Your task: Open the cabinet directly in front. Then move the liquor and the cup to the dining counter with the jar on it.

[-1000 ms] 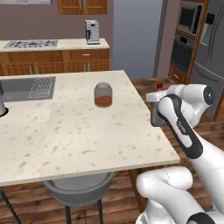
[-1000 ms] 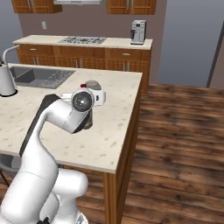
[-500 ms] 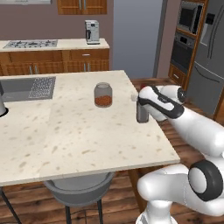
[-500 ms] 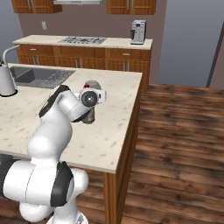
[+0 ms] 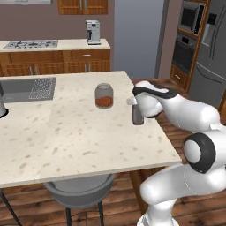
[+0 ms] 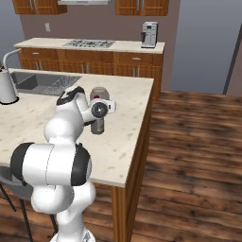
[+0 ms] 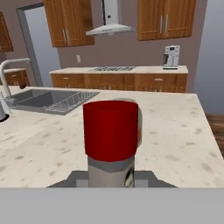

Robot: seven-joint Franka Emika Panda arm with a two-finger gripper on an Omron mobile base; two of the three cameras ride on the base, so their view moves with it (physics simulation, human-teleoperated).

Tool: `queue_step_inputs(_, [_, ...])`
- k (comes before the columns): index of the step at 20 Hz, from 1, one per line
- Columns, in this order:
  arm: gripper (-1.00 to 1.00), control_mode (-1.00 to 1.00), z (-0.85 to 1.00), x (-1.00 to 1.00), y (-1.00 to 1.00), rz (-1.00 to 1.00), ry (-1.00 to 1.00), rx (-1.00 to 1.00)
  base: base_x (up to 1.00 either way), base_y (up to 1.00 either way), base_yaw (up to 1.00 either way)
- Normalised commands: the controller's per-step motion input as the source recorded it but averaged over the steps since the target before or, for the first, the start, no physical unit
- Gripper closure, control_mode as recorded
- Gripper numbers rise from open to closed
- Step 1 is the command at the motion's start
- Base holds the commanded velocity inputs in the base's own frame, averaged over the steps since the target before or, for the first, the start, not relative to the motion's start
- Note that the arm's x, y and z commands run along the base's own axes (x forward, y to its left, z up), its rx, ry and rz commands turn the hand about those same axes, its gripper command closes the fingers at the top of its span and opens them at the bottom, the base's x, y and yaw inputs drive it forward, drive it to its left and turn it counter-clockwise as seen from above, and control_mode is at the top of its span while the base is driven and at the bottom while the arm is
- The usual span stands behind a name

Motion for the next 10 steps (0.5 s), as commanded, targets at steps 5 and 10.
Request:
queue_step_inputs(5, [1.00, -1.00, -0.39, 0.24, 0.00, 0.00, 0.00, 0.00, 0.00, 0.00, 0.00])
queue_step_inputs(10, [1.00, -1.00, -0.38, 0.25, 0.00, 0.00, 0.00, 0.00, 0.00, 0.00, 0.00])
